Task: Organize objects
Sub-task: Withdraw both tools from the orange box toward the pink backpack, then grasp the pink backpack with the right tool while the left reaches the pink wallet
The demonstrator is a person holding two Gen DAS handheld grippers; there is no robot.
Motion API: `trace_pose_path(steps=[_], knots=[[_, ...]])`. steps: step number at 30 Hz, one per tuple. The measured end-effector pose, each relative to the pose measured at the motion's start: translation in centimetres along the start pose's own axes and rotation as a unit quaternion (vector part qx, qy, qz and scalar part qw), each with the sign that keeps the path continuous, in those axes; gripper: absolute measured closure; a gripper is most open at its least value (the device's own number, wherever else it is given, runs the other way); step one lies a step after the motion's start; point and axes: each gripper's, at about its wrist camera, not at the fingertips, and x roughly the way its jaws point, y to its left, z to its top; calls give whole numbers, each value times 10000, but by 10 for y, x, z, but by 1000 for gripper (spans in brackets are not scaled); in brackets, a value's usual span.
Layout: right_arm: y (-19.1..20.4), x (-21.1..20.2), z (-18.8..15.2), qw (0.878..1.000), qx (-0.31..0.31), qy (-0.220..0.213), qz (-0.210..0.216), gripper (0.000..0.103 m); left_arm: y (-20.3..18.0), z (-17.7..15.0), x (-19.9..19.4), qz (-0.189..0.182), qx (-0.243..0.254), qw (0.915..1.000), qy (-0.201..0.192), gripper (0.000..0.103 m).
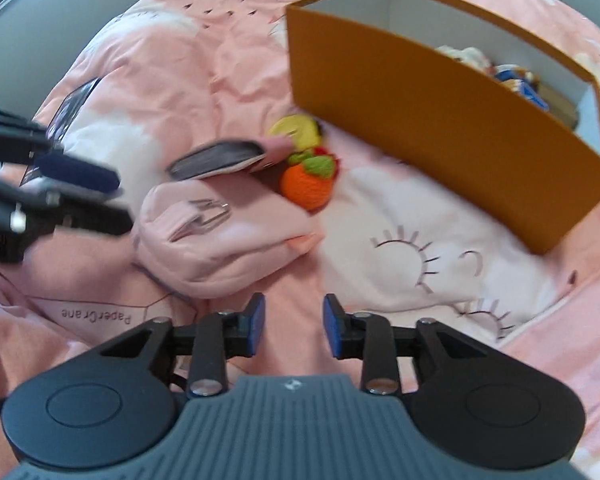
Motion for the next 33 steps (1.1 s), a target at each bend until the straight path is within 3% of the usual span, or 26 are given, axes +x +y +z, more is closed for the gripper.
trace_pose_path(steps=[6,11,16,19,23,27,33], knots=[[24,13,-3,9985,-482,33,267,65,0,-9,7,52,103,9999,27,58],[31,14,1,9972,-598,-241,366,65,6,-8,10,-206,-136,9995,-199,58],[25,8,13,9966,-233,-748,237,65,21,1,19,-403,-1040,9929,-415,58],[23,6,22,9953,-143,-958,39,65,22,8,21,-257,-1044,9925,-575,64],[16,9,35,9938,107,-1102,-29,65,28,16,27,-40,-1057,9922,-657,64],[8,16,50,9909,383,-1233,-376,69,35,22,38,-83,-1157,9910,-663,64],[-4,19,57,9877,741,-1326,-370,66,44,30,52,-239,-1353,9876,-756,64]])
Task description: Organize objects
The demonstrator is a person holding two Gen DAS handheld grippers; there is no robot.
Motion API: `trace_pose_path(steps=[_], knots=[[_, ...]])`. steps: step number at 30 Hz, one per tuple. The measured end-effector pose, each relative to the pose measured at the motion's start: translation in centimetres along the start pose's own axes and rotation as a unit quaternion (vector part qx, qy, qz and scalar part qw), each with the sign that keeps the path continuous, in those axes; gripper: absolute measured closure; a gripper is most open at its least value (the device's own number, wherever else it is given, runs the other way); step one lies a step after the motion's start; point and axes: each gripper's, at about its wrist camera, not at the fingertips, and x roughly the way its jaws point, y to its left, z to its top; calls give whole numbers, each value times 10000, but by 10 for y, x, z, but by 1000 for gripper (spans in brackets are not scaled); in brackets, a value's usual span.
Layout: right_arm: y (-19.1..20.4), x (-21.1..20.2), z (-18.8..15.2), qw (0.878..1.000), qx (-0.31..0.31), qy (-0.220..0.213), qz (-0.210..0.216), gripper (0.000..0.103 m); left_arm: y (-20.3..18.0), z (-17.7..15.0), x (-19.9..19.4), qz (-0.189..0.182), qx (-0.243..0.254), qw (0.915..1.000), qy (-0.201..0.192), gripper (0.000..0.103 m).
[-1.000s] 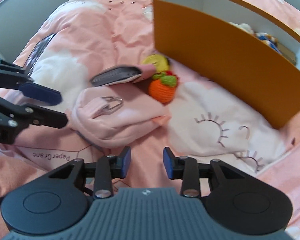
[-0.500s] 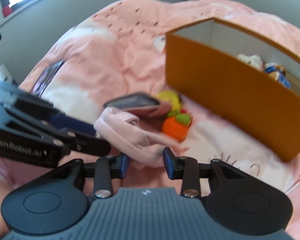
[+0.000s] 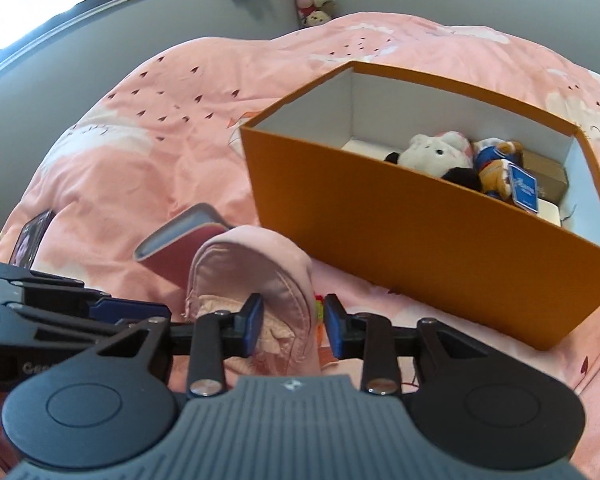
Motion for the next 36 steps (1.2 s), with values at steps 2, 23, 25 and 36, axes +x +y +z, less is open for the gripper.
trace_pose_path(steps=[2,23,25,36], knots=[[-3,-1,-1,9999,100,-10,54,65,1,1,7,-112,-63,9999,79,66],[9,14,-18,9989,-355,182,246,66,13,0,3,-19,-476,9988,-67,72],[10,17,-17,9986,-327,220,341,75,14,0,0,32,-487,9988,-105,69],[-10,-5,-16,9997,36,126,-220,83,14,-4,-12,485,-361,9978,-257,58]])
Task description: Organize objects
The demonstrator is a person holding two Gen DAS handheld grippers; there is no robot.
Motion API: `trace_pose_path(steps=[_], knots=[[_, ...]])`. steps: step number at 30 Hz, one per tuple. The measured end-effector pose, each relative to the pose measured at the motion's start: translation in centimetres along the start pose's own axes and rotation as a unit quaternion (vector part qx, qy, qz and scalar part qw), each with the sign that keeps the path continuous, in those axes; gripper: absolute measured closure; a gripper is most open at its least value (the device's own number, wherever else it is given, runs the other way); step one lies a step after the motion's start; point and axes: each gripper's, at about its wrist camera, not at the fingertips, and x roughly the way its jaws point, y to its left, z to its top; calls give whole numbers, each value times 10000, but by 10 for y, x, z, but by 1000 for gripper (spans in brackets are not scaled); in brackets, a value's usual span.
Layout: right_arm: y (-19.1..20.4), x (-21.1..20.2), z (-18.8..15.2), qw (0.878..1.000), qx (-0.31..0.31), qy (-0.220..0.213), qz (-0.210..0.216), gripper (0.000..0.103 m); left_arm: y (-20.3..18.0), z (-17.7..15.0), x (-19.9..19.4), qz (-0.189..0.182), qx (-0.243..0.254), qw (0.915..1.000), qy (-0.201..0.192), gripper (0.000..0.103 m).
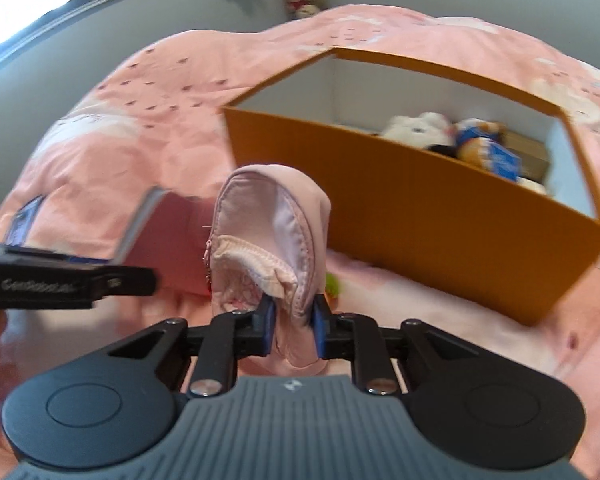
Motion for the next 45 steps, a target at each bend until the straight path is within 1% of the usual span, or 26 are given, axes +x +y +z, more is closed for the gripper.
trace_pose_path(steps=[1,3,8,9,12,14,15,16,18,21,25,29,30,31,32,33,35,36,37,38,39,40,41,43,45], knots=[[-3,0,0,9999,32,26,-115,83,-1,0,1,31,56,10000,5,57],[-10,-2,0,9997,169,28,-150,83,-5,-1,1,111,203,9997,-14,57],[-13,-4,-1,9997,136,-3,-201,83,-13,-1,-8,292,574,9975,-278,46],[-13,-5,-1,9997,113,-16,-204,83,-15,-1,-9,344,672,9966,-340,42],[-14,-7,0,9997,94,-46,-218,83,-17,2,-7,473,852,9944,-406,42],[-17,-11,0,9997,115,-71,-227,83,-17,6,-2,432,900,9942,-413,42],[-18,-12,1,9996,130,-75,-236,83,-17,7,0,396,919,9941,-413,44],[-21,-13,1,9995,163,-69,-257,83,-18,8,1,336,945,9940,-428,58],[-25,-14,1,9993,234,-63,-275,83,-20,8,2,349,1013,9934,-421,74],[-31,-16,-1,9990,322,-48,-306,83,-26,3,-2,238,1205,9914,-446,82],[-36,-20,-2,9985,442,-29,-327,83,-42,-9,-6,-3,1601,9866,-305,84],[-40,-29,-3,9977,477,-15,-471,83,-62,-25,-10,-310,2226,9742,-196,83],[-42,-32,-4,9973,498,2,-537,83,-68,-28,-9,-394,2348,9712,-117,81],[-44,-34,-5,9968,523,12,-601,83,-72,-32,-8,-511,2455,9680,-23,75],[-47,-36,-7,9962,548,19,-671,83,-76,-35,-7,-650,2502,9660,83,74],[-49,-39,-8,9957,570,23,-732,83,-78,-37,-6,-803,2501,9647,195,71],[-54,-42,-12,9945,625,34,-841,83,-80,-41,-5,-1029,2461,9631,343,69],[-56,-44,-14,9940,650,37,-883,83,-79,-41,-5,-1079,2410,9638,362,65],[-58,-46,-16,9935,667,34,-922,83,-78,-41,-6,-1126,2336,9650,382,64],[-59,-47,-18,9931,684,32,-954,83,-75,-40,-7,-1132,2228,9676,351,63],[-61,-49,-20,9927,707,31,-979,83,-72,-39,-8,-1116,2096,9709,316,59],[-62,-49,-21,9925,732,42,-981,83,-68,-37,-8,-1093,1900,9752,303,53],[-64,-50,-22,9924,762,60,-965,83,-63,-32,-6,-1062,1670,9796,344,50],[-67,-49,-22,9925,866,122,-856,83,-54,-24,3,-999,1148,9867,563,50],[-70,-49,-23,9923,980,223,-721,83,-46,-18,14,-964,704,9894,829,49]])
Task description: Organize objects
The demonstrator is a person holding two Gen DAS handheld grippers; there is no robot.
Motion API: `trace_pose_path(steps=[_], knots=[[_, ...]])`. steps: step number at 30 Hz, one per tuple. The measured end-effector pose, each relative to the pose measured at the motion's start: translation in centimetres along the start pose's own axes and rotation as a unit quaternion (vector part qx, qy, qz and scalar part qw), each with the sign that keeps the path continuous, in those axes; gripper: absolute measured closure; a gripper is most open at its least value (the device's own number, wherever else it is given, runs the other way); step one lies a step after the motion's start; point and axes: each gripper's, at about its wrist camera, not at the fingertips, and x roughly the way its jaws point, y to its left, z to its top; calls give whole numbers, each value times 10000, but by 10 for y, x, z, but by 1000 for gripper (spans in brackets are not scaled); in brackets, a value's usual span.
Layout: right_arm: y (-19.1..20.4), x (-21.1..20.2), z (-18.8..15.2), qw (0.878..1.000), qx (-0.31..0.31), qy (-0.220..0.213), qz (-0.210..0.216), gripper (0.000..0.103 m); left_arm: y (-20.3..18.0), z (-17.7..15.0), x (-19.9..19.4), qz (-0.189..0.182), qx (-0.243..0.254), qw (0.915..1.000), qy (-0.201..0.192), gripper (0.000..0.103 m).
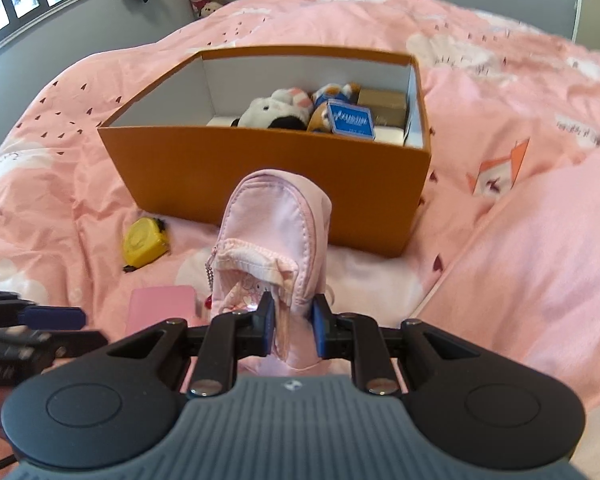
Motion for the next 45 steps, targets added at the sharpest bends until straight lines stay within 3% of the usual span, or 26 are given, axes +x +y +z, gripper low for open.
trace_pose_path(steps=[5,9,13,17,20,22,24,26,34,40,45], knots=[[-5,1,0,9988,44,360,327,83,5,12,24,63,-286,9990,349,42],[-15,14,-6,9975,147,661,192,83,4,14,53,98,-327,9966,756,42],[-28,27,-9,9952,484,819,233,81,15,14,68,-171,-720,9938,829,38],[-35,36,-7,9938,732,817,199,77,24,13,73,-357,-1020,9913,748,42],[-44,41,-8,9921,1006,744,107,74,24,11,69,-375,-1023,9923,582,54],[-52,42,-9,9901,1208,711,91,73,20,10,62,-413,-852,9948,371,68],[-56,44,-8,9882,1347,718,136,72,13,9,55,-417,-633,9969,188,72],[-57,46,-7,9879,1365,720,135,72,8,12,57,-402,-551,9975,175,72],[-56,48,-8,9888,1313,694,125,73,17,13,72,-459,-1026,9929,381,67],[-50,34,-5,9918,1155,530,131,85,10,11,50,-558,-879,9946,-13,80],[-43,12,3,9953,935,238,118,87,6,11,30,-656,-730,9947,-314,83]])
